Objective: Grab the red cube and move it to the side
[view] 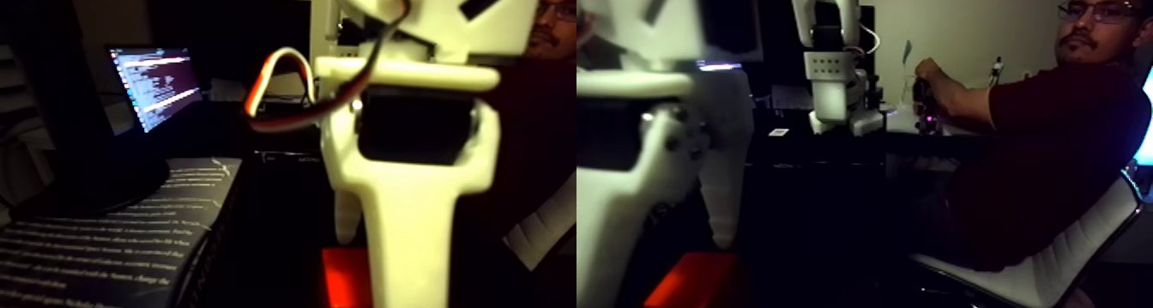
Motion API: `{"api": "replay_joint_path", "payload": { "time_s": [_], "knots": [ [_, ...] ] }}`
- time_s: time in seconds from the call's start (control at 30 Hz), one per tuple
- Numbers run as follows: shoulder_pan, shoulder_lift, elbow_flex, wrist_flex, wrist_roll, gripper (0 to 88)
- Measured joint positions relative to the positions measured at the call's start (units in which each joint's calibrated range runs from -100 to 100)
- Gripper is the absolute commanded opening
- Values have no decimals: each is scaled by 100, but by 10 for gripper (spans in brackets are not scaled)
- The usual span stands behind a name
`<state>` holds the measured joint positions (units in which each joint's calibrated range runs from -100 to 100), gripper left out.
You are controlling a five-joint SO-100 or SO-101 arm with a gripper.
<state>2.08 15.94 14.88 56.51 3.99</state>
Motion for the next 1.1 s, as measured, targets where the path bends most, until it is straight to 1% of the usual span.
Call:
{"api": "replay_joint_path", "payload": {
  "time_s": [0.4, 1.1],
  "knots": [
    [-31, 345, -381, 0, 10, 392],
    [62, 530, -535, 188, 5, 391]
  ]
}}
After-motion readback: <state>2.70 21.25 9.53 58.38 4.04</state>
